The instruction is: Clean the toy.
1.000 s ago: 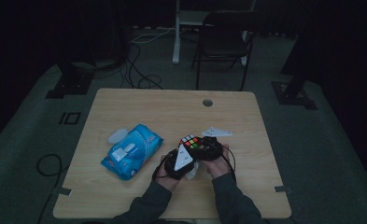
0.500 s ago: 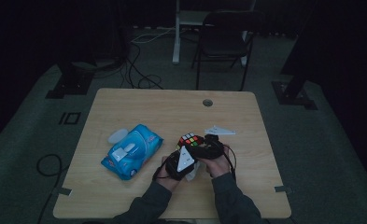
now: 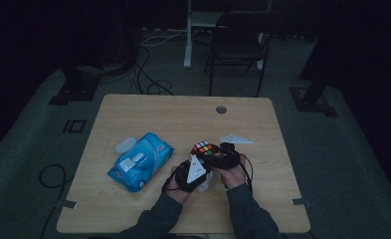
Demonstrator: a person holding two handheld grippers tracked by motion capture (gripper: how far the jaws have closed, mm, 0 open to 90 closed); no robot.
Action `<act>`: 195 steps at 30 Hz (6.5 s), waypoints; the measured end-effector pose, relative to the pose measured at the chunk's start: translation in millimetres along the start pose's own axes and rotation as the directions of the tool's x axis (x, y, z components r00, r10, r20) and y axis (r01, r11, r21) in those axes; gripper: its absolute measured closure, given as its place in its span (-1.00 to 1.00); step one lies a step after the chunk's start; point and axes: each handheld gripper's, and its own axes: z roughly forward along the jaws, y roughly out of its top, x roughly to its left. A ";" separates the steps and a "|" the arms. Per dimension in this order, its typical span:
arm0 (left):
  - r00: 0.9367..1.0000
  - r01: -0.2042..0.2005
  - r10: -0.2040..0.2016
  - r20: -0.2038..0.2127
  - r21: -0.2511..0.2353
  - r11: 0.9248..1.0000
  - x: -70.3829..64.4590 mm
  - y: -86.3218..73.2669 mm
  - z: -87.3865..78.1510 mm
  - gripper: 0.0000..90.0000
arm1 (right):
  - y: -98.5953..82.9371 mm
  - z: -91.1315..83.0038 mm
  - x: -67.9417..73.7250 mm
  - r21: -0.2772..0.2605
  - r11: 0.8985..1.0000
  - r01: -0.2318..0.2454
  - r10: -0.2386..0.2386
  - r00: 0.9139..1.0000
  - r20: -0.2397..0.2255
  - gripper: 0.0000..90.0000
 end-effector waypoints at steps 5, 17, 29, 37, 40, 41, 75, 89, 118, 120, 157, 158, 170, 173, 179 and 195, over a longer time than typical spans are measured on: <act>1.000 -0.003 0.003 0.017 0.037 0.999 -0.9 -8.7 1.1 0.86 | 2.0 -5.4 -4.7 -0.017 1.000 -0.014 0.014 1.000 0.004 -0.25; 0.998 0.057 -0.056 -0.014 0.072 0.996 16.3 -25.7 -3.3 0.86 | 2.5 -8.2 -2.1 -0.012 1.000 0.001 -0.001 1.000 -0.008 -0.24; 0.991 0.115 -0.110 -0.072 0.063 0.991 31.2 -36.6 -14.9 0.86 | 1.8 -13.6 -10.0 -0.017 1.000 -0.013 0.013 1.000 0.004 -0.25; 0.988 0.146 -0.144 -0.057 0.030 0.989 36.3 -28.5 -12.5 0.86 | -1.8 -6.8 -4.1 -0.010 1.000 -0.015 0.015 0.999 -0.030 -0.25; 0.987 0.155 -0.153 -0.056 0.022 0.988 37.4 -28.7 -11.7 0.86 | -1.0 -6.5 -2.8 -0.012 1.000 -0.012 0.012 0.999 -0.033 -0.25; 0.986 0.156 -0.154 -0.059 0.021 0.988 38.0 -28.7 -11.8 0.86 | -1.0 -6.9 -2.9 -0.010 1.000 -0.011 0.011 0.999 -0.035 -0.25; 0.975 0.198 -0.195 -0.109 0.016 0.980 57.2 -29.6 -14.5 0.87 | -0.7 -8.4 -3.0 -0.013 1.000 -0.006 0.006 0.999 -0.031 -0.25; 0.988 0.155 -0.155 -0.025 0.027 0.987 35.7 -23.7 -6.5 0.87 | 4.0 -3.3 -1.2 -0.030 0.999 -0.017 0.016 0.999 -0.032 -0.25; 0.972 0.214 -0.216 -0.089 -0.027 0.976 53.2 -20.0 -8.2 0.86 | 4.4 -15.0 -1.4 -0.054 0.998 -0.042 0.038 0.996 -0.082 -0.25; 0.970 0.220 -0.222 -0.095 -0.029 0.975 55.9 -20.7 -8.5 0.86 | 3.9 -14.9 -2.7 -0.051 0.997 -0.050 0.045 0.995 -0.089 -0.25; 0.972 0.231 -0.231 -0.044 -0.008 0.973 54.3 -22.1 -0.7 0.86 | 2.6 -14.5 -7.2 -0.038 0.997 -0.073 0.067 0.990 -0.126 -0.25; 0.970 0.237 -0.237 -0.047 -0.006 0.972 56.2 -22.2 -1.3 0.86 | 2.4 -15.0 -7.3 -0.035 0.997 -0.069 0.064 0.990 -0.125 -0.24; 0.966 0.253 -0.253 -0.046 -0.013 0.968 73.0 -15.7 -15.2 0.87 | -4.2 -15.6 -8.0 0.000 1.000 0.022 -0.022 0.996 -0.085 -0.24; 0.969 0.244 -0.244 -0.020 -0.017 0.970 75.3 -13.0 -19.2 0.86 | -6.0 -15.9 -7.2 0.004 0.998 0.061 -0.060 0.995 -0.082 -0.25; 0.972 0.234 -0.234 0.021 -0.005 0.972 77.4 -10.2 -21.3 0.86 | -10.7 -16.9 -1.1 0.000 0.989 0.150 -0.150 0.986 -0.070 -0.25; 0.971 0.228 -0.228 0.078 -0.002 0.974 72.5 -5.6 -20.4 0.86 | -18.1 -12.6 6.2 0.033 0.968 0.251 -0.250 0.968 -0.030 -0.25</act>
